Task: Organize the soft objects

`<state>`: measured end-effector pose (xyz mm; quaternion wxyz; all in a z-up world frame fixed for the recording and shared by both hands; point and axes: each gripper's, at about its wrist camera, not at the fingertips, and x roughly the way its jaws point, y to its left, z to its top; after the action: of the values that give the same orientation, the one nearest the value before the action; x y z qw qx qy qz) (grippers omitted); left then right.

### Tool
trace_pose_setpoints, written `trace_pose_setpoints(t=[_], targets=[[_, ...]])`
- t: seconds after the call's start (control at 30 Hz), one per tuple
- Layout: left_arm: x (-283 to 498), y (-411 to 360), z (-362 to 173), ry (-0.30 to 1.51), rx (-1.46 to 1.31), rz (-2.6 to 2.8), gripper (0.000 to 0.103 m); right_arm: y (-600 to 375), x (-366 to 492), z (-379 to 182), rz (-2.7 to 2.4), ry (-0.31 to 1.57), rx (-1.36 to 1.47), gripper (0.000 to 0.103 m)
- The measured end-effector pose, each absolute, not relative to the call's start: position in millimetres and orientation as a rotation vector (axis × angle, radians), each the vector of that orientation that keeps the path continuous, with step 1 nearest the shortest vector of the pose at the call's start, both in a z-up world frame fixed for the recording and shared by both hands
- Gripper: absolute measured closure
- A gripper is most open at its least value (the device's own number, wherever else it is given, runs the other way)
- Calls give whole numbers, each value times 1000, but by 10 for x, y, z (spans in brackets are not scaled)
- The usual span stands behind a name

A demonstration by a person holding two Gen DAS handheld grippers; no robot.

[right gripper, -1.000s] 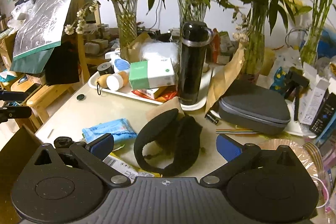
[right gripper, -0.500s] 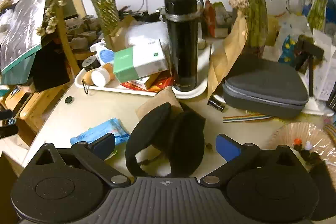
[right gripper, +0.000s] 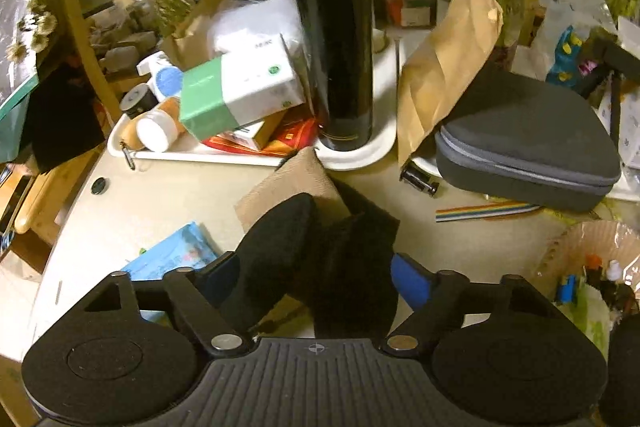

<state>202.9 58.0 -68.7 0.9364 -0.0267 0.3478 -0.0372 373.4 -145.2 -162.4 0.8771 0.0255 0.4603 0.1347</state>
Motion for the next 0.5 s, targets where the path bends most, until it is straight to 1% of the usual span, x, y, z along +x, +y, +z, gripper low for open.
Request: trace_pose_setpoints(t=[0.03,0.1,0.17,0.23,0.27,0.3,0.4,0.5], targets=[[2033,576,-689,712,-55,-77,28,-1448,3761,-1636,278,967,56,28],[2036,571,-689,713,-60,-81,28,-1445,3808,-1666,266,987,65,38],[2038,572,-684,707,-68,-88,28,-1451,3836,-1680,276,1003,85,44],[2029,568,-676,698,-72,-91,28,-1435,3843,-1681,284,1011,84,56],[2032,564,-673,696,-72,-92,28,-1418,3841,-1683,284,1015,74,65],[2036,563,-674,698,-74,-92,28,-1406,3839,-1690,283,1022,67,70],[2057,560,-684,709,-84,-90,28,-1407,3816,-1674,276,1018,61,79],[2073,583,-689,720,-108,-97,28,-1437,3771,-1595,269,997,57,80]])
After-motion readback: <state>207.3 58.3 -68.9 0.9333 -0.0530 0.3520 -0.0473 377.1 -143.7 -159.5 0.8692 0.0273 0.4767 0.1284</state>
